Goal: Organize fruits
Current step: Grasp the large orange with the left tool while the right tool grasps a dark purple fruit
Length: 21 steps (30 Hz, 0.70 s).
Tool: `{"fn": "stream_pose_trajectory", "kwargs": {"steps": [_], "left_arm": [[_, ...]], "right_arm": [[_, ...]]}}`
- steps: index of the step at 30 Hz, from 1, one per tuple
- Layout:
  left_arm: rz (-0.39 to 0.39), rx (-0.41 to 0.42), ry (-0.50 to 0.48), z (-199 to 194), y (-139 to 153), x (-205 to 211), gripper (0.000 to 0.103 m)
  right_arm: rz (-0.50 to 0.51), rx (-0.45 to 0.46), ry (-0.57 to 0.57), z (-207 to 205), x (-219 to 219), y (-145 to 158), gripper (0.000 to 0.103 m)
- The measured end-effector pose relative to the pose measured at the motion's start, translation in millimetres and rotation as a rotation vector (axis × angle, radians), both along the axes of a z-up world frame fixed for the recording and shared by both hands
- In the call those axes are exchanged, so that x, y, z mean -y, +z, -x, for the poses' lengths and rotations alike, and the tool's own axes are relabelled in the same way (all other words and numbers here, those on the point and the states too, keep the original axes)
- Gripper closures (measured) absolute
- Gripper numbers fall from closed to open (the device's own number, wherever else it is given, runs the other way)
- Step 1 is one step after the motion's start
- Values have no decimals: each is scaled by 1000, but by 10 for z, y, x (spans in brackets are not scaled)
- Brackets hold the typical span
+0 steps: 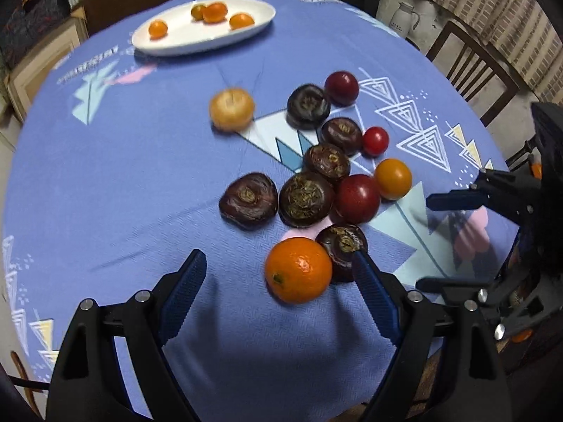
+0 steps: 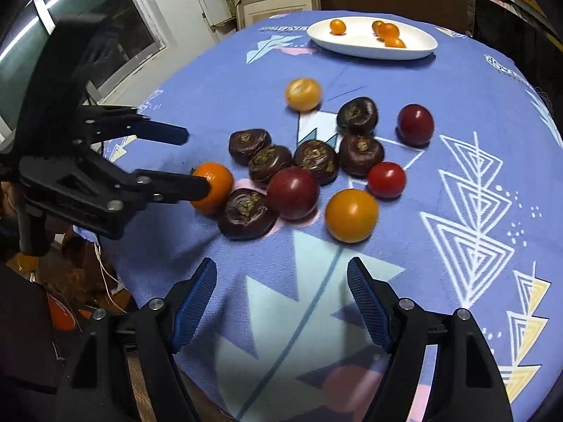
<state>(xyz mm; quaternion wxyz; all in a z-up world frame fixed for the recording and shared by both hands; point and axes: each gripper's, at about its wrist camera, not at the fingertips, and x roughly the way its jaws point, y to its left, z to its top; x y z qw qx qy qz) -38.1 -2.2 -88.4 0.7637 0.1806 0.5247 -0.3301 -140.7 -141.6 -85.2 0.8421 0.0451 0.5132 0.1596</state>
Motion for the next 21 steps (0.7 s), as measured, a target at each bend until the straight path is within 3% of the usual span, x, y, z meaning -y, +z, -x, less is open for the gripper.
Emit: {"fn": "stream_pose_trajectory", "kwargs": {"steps": [3,5,7,9,14,21], "left_arm": [[21,-33,14,-50,-108,10,21],[33,-63,23,-67,-189,10,26],[65,-103,29,-73,-246,-1,36],[112,-136,49,-87,-240,-50,58],[54,-68,76,-68,-145,-204,60],[52,-38,164,-194,26,-558,60]], "right_arm": [[-11,-11,1,-36,-33,-26,26],[-13,-17,3,-71,-84,-38,26],[-24,-18,4,-106,-133,-40,26],[-24,-18,6,-140,-150,-40,26],[-36,-13,5,-249,-254,-39,26],[-2,0,0,-417,-492,-98,27]]}}
